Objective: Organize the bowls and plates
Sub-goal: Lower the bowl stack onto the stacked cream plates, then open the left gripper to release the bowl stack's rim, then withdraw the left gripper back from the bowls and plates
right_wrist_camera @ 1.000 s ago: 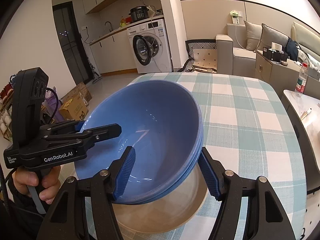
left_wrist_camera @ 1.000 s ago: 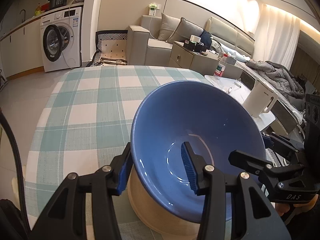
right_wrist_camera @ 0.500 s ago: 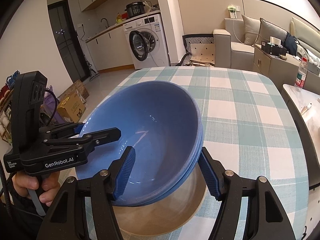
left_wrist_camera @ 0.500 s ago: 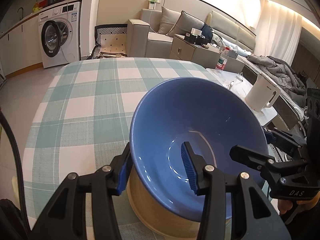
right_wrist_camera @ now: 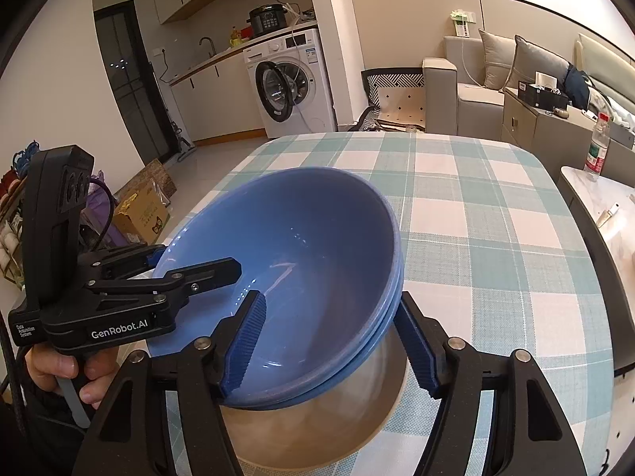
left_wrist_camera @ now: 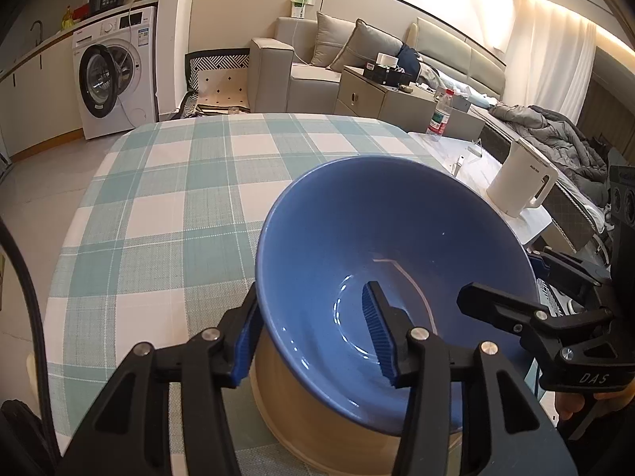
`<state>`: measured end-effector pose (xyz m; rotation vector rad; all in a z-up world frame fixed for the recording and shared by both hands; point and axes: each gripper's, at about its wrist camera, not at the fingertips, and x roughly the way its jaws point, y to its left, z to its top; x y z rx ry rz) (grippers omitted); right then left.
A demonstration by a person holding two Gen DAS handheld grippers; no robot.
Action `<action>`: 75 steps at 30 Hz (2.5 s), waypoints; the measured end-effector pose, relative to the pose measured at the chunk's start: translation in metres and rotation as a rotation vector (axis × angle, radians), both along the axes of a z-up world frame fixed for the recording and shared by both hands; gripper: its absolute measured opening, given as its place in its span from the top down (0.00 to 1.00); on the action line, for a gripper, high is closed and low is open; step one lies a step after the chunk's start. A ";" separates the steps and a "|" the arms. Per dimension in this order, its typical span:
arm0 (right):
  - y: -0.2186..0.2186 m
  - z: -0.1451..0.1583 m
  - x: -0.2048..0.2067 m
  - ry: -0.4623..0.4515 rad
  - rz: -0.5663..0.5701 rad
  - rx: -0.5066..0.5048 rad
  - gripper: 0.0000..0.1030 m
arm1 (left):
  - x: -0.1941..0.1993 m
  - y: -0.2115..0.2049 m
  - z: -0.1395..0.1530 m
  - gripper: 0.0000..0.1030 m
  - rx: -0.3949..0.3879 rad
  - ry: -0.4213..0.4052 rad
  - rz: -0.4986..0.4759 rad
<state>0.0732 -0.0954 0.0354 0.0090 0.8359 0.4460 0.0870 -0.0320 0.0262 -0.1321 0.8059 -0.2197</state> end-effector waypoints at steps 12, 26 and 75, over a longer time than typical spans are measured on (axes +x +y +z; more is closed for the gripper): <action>-0.002 -0.001 -0.003 -0.024 0.022 0.002 0.06 | -0.005 -0.002 0.005 0.23 0.023 -0.044 -0.017; -0.018 0.004 -0.011 -0.089 0.014 0.008 0.01 | -0.014 0.000 0.015 0.01 0.025 -0.105 -0.023; -0.076 -0.013 -0.073 -0.353 0.102 0.090 0.01 | -0.090 0.035 -0.003 0.00 0.073 -0.396 0.063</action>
